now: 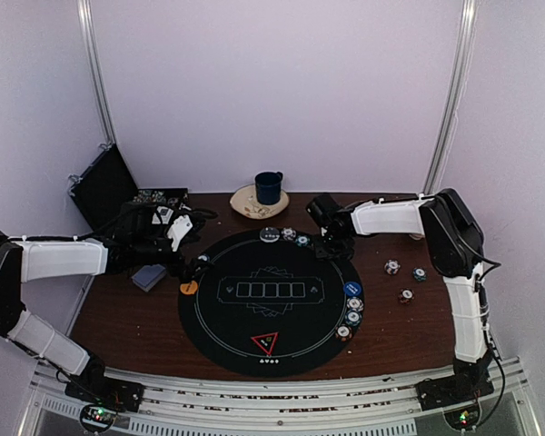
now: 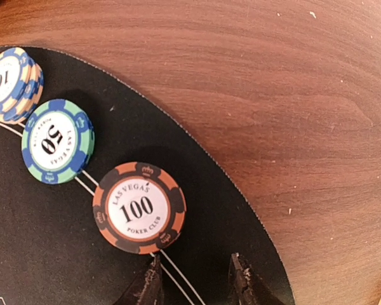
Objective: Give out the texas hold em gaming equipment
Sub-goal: Adjust the poker chip in the dealer area.
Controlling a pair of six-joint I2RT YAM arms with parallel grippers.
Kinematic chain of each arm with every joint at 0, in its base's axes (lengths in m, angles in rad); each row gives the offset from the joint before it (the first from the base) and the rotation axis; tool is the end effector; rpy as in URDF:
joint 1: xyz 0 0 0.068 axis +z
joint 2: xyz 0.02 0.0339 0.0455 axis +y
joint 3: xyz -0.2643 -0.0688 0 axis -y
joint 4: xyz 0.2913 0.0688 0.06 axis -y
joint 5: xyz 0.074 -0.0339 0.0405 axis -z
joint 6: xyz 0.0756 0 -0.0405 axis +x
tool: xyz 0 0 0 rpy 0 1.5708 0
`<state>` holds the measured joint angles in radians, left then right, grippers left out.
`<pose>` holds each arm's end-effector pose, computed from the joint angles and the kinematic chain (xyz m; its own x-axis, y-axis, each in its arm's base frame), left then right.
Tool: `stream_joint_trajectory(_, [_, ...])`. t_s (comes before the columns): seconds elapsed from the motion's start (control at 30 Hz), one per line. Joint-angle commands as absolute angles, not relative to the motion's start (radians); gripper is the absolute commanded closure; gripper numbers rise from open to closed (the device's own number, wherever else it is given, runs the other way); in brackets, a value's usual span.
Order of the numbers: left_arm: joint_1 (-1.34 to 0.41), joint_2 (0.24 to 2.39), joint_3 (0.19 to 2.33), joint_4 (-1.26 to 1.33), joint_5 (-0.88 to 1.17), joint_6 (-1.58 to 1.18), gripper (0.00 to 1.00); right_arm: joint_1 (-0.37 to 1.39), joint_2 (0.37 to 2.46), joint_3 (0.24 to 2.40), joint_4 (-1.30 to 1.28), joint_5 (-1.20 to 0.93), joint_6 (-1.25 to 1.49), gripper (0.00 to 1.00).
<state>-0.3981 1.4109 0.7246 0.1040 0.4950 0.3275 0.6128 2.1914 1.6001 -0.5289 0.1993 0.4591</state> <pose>0.3167 -0.1721 0.1590 -0.2526 0.4133 -0.8748 0.8324 0.5538 0.0213 0.4287 0.2831 0.0826 -0.8787 -0.0868 -0.4694 -0.1158 0.9927 0.0332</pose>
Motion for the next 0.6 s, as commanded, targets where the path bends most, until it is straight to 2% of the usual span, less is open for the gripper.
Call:
stream_joint_trajectory(0.0, [-0.392,1.417,0.736,0.133,0.51,0.331,0.02,0.616,2.237,1.626,-0.553,0.245,0.467,0.63])
stream_joint_trajectory(0.4, [-0.391,1.418,0.736,0.133,0.509,0.331,0.02,0.615,2.294,1.697,-0.571,0.241,0.448,0.62])
stream_joint_trajectory(0.57, [-0.391,1.419,0.736,0.133,0.509,0.334,0.02,0.617,2.226,1.664,-0.582,0.229,0.462,0.61])
